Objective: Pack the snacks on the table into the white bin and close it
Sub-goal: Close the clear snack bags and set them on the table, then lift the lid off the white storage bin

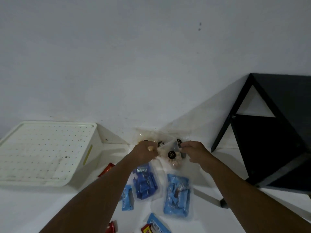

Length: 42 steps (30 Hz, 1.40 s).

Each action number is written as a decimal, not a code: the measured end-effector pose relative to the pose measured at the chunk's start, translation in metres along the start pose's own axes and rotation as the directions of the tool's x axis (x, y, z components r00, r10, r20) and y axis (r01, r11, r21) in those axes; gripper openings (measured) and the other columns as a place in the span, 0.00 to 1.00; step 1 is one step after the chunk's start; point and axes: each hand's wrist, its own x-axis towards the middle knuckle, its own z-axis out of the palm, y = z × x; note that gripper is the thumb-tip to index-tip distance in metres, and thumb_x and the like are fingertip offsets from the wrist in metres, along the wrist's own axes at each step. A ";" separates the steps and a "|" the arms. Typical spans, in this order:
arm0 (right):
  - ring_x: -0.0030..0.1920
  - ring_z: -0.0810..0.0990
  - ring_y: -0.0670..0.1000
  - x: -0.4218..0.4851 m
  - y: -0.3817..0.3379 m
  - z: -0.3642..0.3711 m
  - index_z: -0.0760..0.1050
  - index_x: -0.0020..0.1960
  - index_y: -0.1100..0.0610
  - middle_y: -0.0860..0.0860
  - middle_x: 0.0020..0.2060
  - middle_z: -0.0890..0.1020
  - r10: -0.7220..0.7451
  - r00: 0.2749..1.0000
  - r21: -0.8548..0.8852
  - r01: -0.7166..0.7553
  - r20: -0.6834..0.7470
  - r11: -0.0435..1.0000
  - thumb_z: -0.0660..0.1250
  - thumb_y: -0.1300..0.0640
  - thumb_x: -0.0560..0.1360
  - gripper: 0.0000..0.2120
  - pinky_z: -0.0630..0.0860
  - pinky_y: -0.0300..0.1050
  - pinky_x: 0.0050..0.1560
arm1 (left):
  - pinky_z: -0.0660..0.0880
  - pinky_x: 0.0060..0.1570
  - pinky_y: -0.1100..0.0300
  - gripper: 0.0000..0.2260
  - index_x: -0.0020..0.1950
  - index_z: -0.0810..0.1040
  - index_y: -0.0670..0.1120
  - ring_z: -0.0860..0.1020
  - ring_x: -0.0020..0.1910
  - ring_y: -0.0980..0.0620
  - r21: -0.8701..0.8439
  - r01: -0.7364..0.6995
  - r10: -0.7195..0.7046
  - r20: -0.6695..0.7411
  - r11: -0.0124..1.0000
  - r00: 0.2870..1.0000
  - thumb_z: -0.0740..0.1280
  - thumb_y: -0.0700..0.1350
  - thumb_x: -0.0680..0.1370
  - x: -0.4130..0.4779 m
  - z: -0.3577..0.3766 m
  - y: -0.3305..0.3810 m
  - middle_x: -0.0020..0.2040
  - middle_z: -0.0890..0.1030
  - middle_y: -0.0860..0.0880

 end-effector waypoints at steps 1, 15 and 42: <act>0.40 0.76 0.46 -0.008 -0.008 0.002 0.80 0.56 0.57 0.50 0.41 0.79 -0.027 1.000 -0.012 0.027 0.005 1.000 0.69 0.61 0.75 0.10 0.73 0.42 0.39 | 0.81 0.54 0.49 0.14 0.54 0.85 0.46 0.85 0.46 0.50 -0.031 -0.015 0.015 -0.007 0.999 1.000 0.75 0.45 0.69 -0.011 -0.007 0.005 0.50 0.86 0.43; 0.49 0.80 0.51 -0.105 -0.107 0.126 0.80 0.54 0.54 0.58 0.54 0.82 -0.293 0.936 -0.117 0.319 0.193 0.941 0.70 0.57 0.75 0.08 0.76 0.44 0.41 | 0.74 0.57 0.58 0.20 0.67 0.78 0.50 0.75 0.61 0.52 -0.002 -0.080 0.077 -0.255 0.997 0.964 0.73 0.50 0.76 -0.155 -0.130 -0.033 0.69 0.75 0.49; 0.63 0.74 0.59 -0.063 -0.070 0.454 0.69 0.69 0.50 0.57 0.66 0.69 -0.220 0.967 -0.315 0.169 -0.132 0.934 0.70 0.49 0.75 0.24 0.73 0.46 0.56 | 0.53 0.75 0.38 0.29 0.68 0.71 0.65 0.50 0.79 0.37 0.329 0.307 -0.105 -0.511 0.893 0.853 0.70 0.69 0.68 -0.165 -0.379 -0.340 0.80 0.56 0.46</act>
